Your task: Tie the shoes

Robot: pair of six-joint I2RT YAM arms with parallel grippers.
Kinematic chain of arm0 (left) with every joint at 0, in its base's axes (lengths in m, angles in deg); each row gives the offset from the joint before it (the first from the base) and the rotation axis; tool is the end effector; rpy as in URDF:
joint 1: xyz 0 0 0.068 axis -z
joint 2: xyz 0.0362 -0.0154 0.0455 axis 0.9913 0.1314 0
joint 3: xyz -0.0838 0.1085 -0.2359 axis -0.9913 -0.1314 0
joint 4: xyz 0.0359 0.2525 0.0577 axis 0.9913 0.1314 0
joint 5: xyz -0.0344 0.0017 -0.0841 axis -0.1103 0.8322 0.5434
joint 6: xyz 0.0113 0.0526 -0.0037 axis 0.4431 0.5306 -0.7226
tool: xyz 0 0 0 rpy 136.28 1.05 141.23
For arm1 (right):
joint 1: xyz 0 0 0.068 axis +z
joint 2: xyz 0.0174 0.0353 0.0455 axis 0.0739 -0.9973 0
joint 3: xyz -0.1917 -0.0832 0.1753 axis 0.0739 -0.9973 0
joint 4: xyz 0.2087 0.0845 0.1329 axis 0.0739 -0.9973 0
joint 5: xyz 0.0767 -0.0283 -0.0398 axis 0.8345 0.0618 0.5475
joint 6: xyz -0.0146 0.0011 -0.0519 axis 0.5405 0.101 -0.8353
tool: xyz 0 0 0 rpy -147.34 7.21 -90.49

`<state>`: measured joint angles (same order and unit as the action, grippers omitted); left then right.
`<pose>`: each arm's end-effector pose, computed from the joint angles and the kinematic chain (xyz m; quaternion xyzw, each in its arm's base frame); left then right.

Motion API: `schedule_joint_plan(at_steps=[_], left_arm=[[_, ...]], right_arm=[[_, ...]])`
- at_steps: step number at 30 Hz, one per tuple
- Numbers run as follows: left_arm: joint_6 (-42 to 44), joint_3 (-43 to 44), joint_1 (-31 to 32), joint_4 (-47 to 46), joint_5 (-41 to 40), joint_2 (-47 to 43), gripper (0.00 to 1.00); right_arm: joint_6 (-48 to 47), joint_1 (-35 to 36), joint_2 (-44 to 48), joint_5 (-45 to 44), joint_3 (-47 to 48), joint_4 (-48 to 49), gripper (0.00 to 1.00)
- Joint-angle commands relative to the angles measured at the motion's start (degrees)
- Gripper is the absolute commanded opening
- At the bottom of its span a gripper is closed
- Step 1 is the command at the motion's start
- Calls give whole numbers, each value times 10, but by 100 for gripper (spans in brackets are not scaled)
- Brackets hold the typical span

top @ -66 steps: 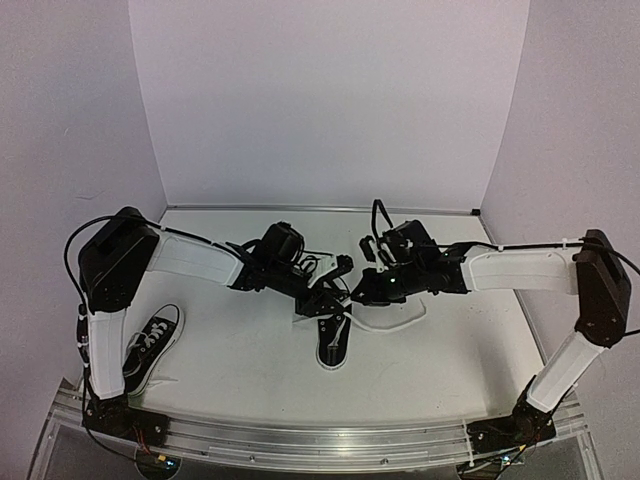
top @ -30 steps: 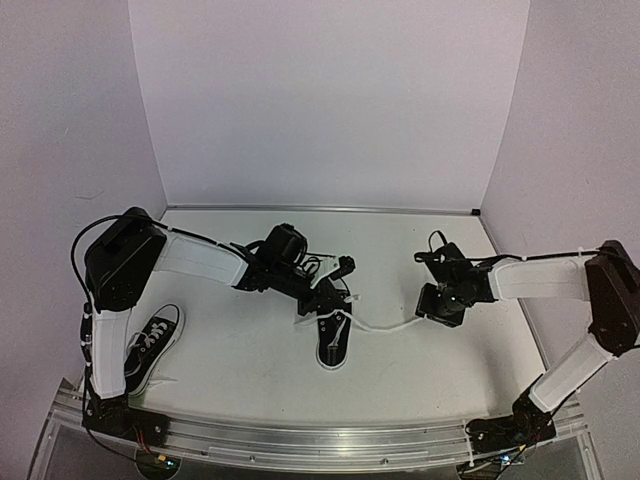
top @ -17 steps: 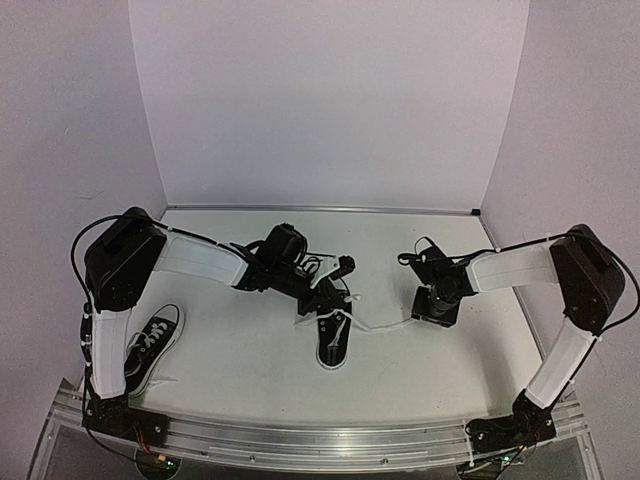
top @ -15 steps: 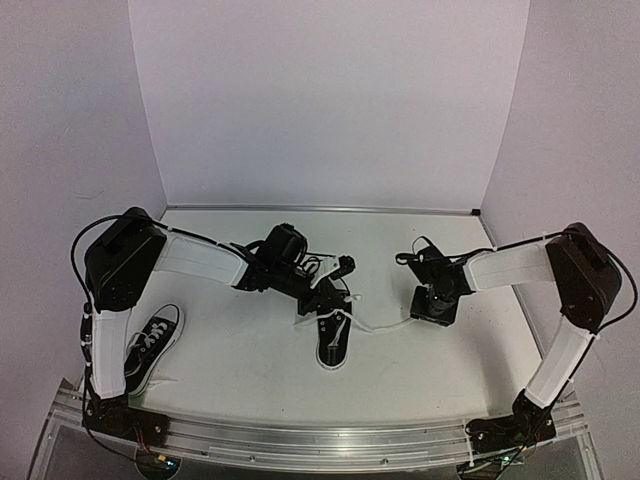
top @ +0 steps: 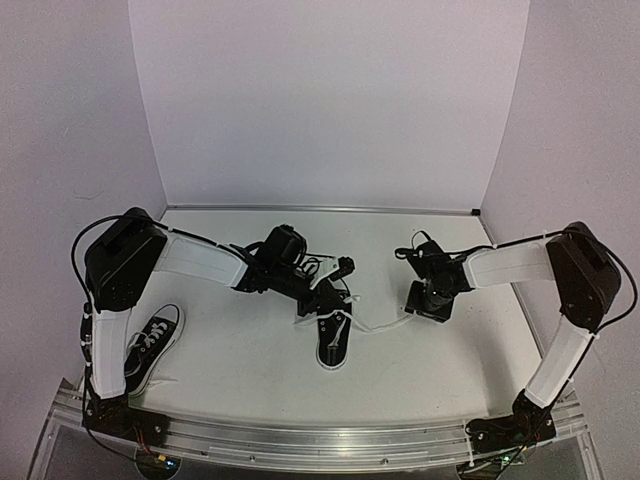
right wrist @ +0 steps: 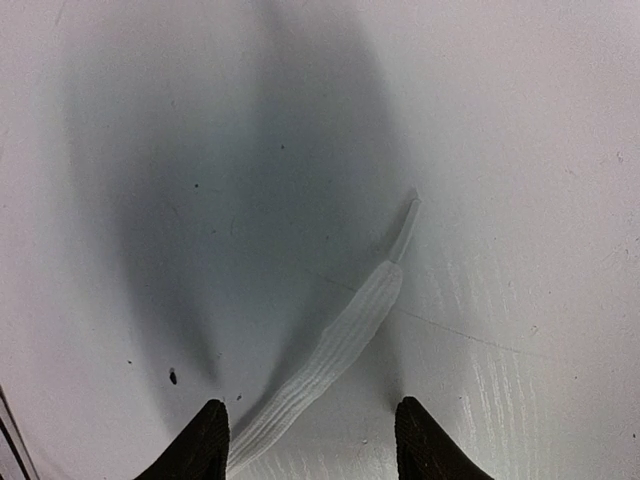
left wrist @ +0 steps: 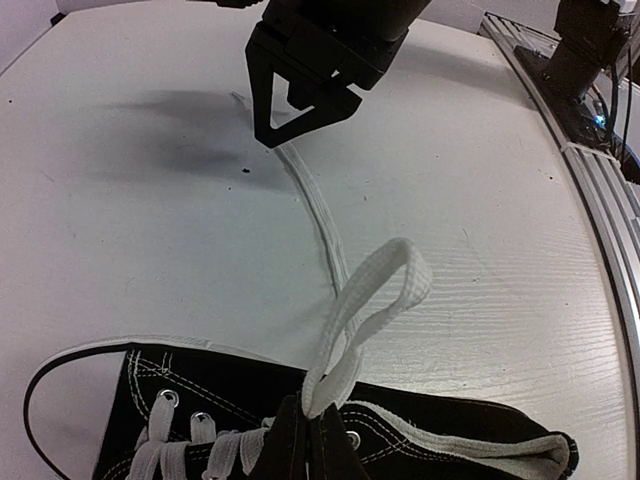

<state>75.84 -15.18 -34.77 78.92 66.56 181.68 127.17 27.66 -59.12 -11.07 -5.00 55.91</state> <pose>0.2834 -0.3424 0.1551 0.6022 0.6247 -0.3614 0.3412 0.2812 0.1696 0.1389 0.1258 0.9661 0.0837 0.2092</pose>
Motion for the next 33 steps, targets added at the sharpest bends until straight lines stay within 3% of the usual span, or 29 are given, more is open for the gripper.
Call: schedule_joint_plan(at_steps=[1,13,16,19,21,28,33], left_arm=[[3,-2,3,-24,7,-16,0],[7,-8,3,-31,2,-22,0],[11,-8,3,-29,1,-22,0],[17,-11,3,-31,3,-21,0],[20,-17,3,-38,4,-23,0],[38,-32,4,-61,-12,-28,0],[49,-50,7,-94,-30,-36,0]], right_arm=[[0,-2,30,-4,10,7,54],[9,-3,-50,-41,25,1,47],[3,-3,-56,-42,25,1,35],[-3,-3,-59,-35,31,2,7],[-11,-3,-54,-17,39,9,0],[-96,-4,-29,66,147,43,0],[-137,-2,-70,207,259,56,0]])
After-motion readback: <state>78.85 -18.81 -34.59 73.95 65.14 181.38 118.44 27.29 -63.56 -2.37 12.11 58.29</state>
